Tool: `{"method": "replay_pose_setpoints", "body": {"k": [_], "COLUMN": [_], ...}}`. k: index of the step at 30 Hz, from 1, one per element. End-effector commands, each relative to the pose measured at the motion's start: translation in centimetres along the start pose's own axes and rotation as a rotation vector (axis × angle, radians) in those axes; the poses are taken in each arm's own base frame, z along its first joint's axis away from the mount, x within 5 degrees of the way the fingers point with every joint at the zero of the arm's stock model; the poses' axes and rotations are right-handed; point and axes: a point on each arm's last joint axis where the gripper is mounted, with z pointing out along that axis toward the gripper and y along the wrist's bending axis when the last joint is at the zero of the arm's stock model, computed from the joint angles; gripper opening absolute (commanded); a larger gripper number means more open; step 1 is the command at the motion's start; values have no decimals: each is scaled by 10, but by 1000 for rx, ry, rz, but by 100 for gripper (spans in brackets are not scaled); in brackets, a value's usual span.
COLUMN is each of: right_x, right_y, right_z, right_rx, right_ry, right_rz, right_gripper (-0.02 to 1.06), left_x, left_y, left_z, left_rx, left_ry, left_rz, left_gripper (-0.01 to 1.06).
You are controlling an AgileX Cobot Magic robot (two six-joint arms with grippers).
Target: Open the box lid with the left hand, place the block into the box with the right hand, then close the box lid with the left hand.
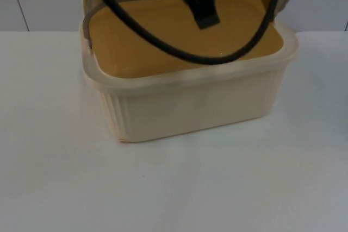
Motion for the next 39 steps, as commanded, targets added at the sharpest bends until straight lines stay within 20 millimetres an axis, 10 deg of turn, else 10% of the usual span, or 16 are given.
{"method": "replay_pose_setpoints", "body": {"k": [1, 8, 29, 39], "right_x": [-1, 0, 0, 0], "right_y": [-1, -1, -2, -2], "right_z": [-1, -1, -1, -1], "right_rx": [7, 9, 12, 13], "right_ry": [-3, 4, 11, 13], "right_rz": [3, 3, 1, 1], "right_gripper": [105, 105, 105, 105], "left_x": [-4, 1, 10, 2], "left_y": [-1, 1, 36, 28], "left_z": [10, 43, 39, -18], "left_rx": [-22, -104, -356, -276], "left_ry": [-25, 37, 25, -37], "left_rz": [49, 161, 133, -275], "left_gripper": [0, 0, 0, 0]}}
